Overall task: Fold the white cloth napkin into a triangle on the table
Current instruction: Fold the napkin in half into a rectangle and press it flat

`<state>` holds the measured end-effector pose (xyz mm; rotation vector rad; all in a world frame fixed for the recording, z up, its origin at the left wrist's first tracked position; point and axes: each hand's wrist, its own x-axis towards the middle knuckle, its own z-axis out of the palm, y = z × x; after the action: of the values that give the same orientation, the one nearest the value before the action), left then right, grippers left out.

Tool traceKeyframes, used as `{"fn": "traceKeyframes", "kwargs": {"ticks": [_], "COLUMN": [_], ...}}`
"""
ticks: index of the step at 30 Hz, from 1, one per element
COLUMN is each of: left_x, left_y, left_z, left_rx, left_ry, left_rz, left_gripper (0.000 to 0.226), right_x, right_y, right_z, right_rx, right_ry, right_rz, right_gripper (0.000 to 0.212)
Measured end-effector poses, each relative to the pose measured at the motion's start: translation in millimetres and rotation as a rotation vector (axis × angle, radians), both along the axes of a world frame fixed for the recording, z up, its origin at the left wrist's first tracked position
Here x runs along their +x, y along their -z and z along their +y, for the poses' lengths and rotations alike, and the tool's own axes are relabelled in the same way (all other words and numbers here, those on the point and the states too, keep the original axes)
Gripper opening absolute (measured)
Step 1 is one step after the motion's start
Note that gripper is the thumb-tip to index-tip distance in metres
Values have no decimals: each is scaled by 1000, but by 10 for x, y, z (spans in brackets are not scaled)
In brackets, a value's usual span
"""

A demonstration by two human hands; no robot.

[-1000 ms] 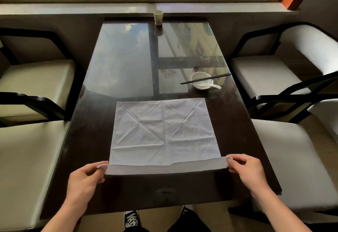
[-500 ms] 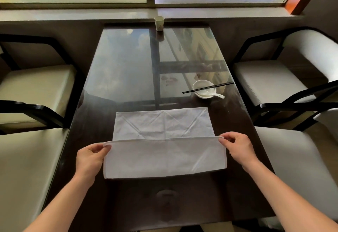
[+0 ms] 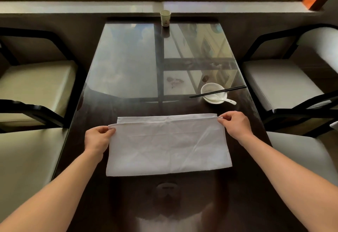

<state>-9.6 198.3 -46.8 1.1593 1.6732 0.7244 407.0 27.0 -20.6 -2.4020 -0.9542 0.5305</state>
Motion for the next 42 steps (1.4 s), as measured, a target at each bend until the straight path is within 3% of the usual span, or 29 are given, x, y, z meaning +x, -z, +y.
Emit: {"fn": "traceKeyframes", "kwargs": {"ticks": [21, 32, 36, 39, 42], "left_x": [291, 368, 405, 438, 453], "left_y": [286, 324, 297, 268, 278], "left_z": [430, 452, 395, 233, -37], "left_rx": [-27, 26, 77, 165, 428], "left_ry": [-98, -42, -35, 62, 366], "left_rz": [78, 342, 431, 560, 673], "left_gripper": [11, 10, 24, 42, 42], "right_x": [150, 92, 64, 29, -84], "right_y": [351, 428, 434, 412, 371], "right_z": [358, 411, 393, 384, 316], "right_rx": [-27, -95, -74, -9, 58], "right_ry": [82, 107, 126, 164, 108], "right_rz": [-38, -67, -83, -70, -164], "right_gripper": [13, 16, 15, 20, 18]}}
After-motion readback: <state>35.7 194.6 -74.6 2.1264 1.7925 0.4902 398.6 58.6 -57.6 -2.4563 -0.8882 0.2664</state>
